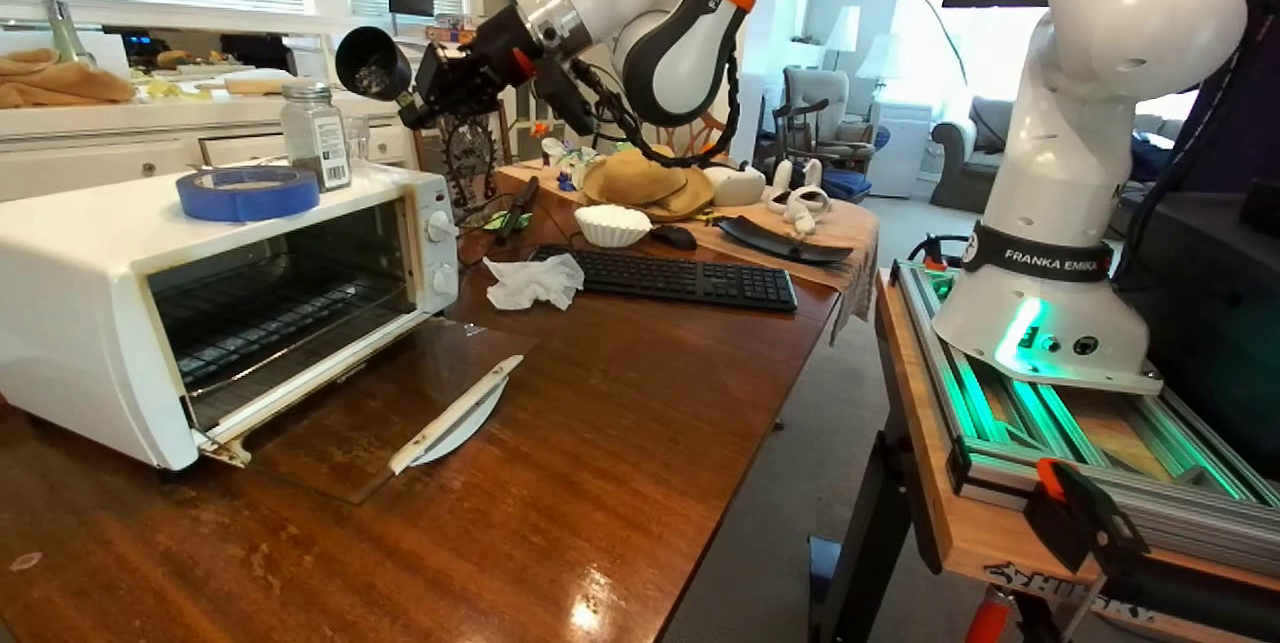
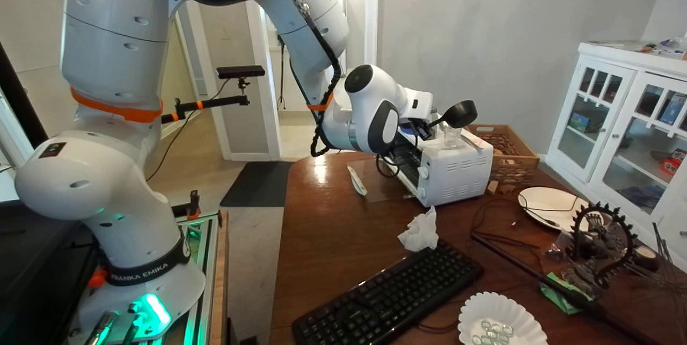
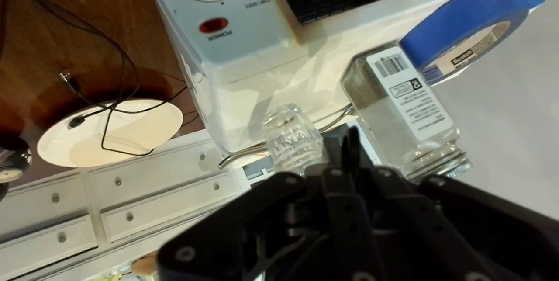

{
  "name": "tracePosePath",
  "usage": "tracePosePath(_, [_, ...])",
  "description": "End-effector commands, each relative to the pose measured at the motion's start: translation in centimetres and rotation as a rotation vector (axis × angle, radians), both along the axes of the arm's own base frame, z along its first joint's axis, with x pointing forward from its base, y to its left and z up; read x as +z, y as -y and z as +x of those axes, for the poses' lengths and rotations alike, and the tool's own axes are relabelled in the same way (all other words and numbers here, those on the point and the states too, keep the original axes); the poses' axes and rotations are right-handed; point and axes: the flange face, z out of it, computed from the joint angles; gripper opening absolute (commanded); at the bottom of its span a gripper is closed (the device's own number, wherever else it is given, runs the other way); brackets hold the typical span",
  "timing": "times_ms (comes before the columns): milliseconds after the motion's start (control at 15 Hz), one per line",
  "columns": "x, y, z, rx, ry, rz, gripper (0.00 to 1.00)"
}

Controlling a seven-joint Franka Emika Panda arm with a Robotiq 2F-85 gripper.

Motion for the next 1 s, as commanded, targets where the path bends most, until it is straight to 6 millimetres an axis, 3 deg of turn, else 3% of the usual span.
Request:
tracePosePath(0, [-0.23, -0.14, 0.65, -0.001, -0.003, -0.046, 0.02])
tracePosePath(933, [-0.73, 0.31, 0.88, 0.015, 0.046, -0.179, 0.02])
